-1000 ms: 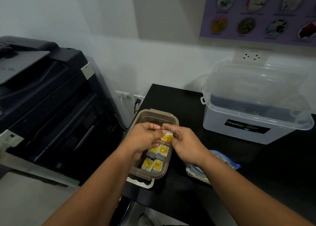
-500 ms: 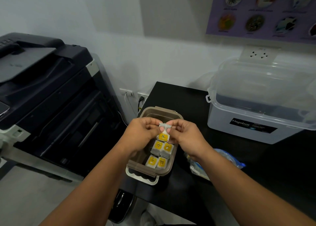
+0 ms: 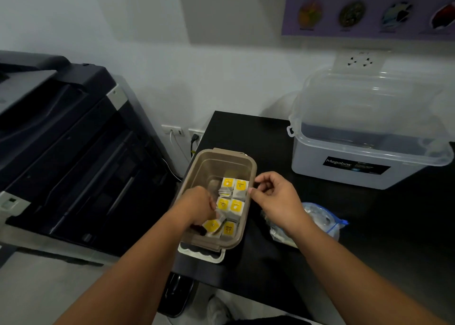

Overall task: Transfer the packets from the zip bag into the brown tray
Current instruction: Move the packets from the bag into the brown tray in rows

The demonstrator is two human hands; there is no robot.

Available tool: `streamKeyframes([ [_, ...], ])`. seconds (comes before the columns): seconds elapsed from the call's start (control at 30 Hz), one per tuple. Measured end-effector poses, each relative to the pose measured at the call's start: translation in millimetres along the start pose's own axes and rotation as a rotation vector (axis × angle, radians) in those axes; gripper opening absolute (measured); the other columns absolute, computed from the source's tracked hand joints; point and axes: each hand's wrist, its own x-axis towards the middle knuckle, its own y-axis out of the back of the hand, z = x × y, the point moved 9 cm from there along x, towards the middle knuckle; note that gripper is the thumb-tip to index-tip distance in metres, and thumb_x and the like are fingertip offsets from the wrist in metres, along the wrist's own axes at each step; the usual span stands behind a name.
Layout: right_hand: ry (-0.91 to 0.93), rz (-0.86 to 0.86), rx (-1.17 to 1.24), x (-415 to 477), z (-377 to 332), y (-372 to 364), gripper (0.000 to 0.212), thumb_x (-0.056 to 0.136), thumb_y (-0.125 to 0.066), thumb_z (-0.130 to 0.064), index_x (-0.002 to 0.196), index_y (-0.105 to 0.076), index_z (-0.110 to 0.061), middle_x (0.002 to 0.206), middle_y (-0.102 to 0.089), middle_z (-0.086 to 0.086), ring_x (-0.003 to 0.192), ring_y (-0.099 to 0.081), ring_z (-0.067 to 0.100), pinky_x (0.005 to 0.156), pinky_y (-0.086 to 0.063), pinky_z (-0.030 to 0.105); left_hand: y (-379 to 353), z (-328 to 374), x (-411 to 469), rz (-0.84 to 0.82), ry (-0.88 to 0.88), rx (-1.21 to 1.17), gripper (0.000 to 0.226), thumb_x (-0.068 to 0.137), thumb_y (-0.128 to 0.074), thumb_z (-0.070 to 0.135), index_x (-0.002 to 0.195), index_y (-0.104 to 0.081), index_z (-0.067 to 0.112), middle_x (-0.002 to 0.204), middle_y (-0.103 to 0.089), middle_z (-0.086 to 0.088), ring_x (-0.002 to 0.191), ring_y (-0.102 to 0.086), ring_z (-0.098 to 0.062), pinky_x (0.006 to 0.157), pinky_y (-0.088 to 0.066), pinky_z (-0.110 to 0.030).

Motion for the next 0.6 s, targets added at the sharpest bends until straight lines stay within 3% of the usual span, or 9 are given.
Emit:
streamKeyframes([
  [0.13, -0.107, -0.071, -0.126, -6, 21, -7, 0.042, 0.085, -0.083, -0.034, 0.114, -0.054, -0.029, 0.103, -0.061, 0.001, 0.085, -0.061, 0.013, 0.073, -0.054, 0.031, -25, -2, 5, -0.153, 0.007, 0.151, 0.023, 0.089, -0.071, 0.024, 0.109, -0.075, 0.012, 0.107, -0.075, -0.005, 0.100, -0.072, -0.021, 0.070, -0.053, -0.021],
  [0.23, -0.139, -0.132, -0.121, -10, 27, -14, 0.049, 0.086, -0.083, -0.035, 0.122, -0.050, -0.028, 0.106, -0.063, 0.001, 0.090, -0.064, 0.014, 0.075, -0.055, 0.029, -32, -8, 12, -0.189, 0.038, 0.162, 0.023, 0.090, -0.068, 0.018, 0.111, -0.073, 0.009, 0.105, -0.075, -0.008, 0.074, -0.070, -0.017, 0.051, -0.047, -0.014],
  [0.33, -0.140, -0.149, -0.095, -12, 25, -17, 0.043, 0.088, -0.081, -0.032, 0.118, -0.052, -0.028, 0.104, -0.065, 0.000, 0.092, -0.067, 0.014, 0.080, -0.056, 0.030, -33, -12, 21, -0.171, 0.066, 0.144, 0.023, 0.090, -0.066, 0.013, 0.112, -0.071, 0.005, 0.084, -0.070, -0.003, 0.054, -0.058, -0.007, 0.042, -0.042, -0.012],
  [0.4, -0.131, -0.156, -0.086, -12, 22, -17, 0.037, 0.088, -0.081, -0.030, 0.113, -0.054, -0.029, 0.102, -0.065, -0.001, 0.091, -0.066, 0.012, 0.079, -0.056, 0.028, -36, -15, 24, -0.181, 0.085, 0.142, 0.024, 0.090, -0.066, 0.009, 0.113, -0.069, 0.004, 0.078, -0.065, -0.001, 0.054, -0.059, -0.008, 0.043, -0.044, -0.012],
  [0.5, -0.130, -0.161, -0.087, -13, 20, -17, 0.035, 0.088, -0.081, -0.030, 0.112, -0.055, -0.028, 0.101, -0.065, -0.001, 0.091, -0.066, 0.012, 0.078, -0.056, 0.028, -39, -15, 27, -0.187, 0.103, 0.167, 0.019, 0.088, -0.068, 0.009, 0.107, -0.069, 0.007, 0.088, -0.068, -0.005, 0.065, -0.066, -0.015, 0.054, -0.054, -0.017],
  [0.6, -0.142, -0.172, -0.088, -13, 22, -17, 0.031, 0.088, -0.081, -0.030, 0.107, -0.056, -0.031, 0.102, -0.065, -0.002, 0.091, -0.066, 0.012, 0.076, -0.055, 0.027, -45, -14, 27, -0.227, 0.114, 0.260, 0.019, 0.093, -0.065, 0.018, 0.107, -0.073, 0.008, 0.104, -0.075, -0.006, 0.090, -0.073, -0.019, 0.081, -0.060, -0.028],
])
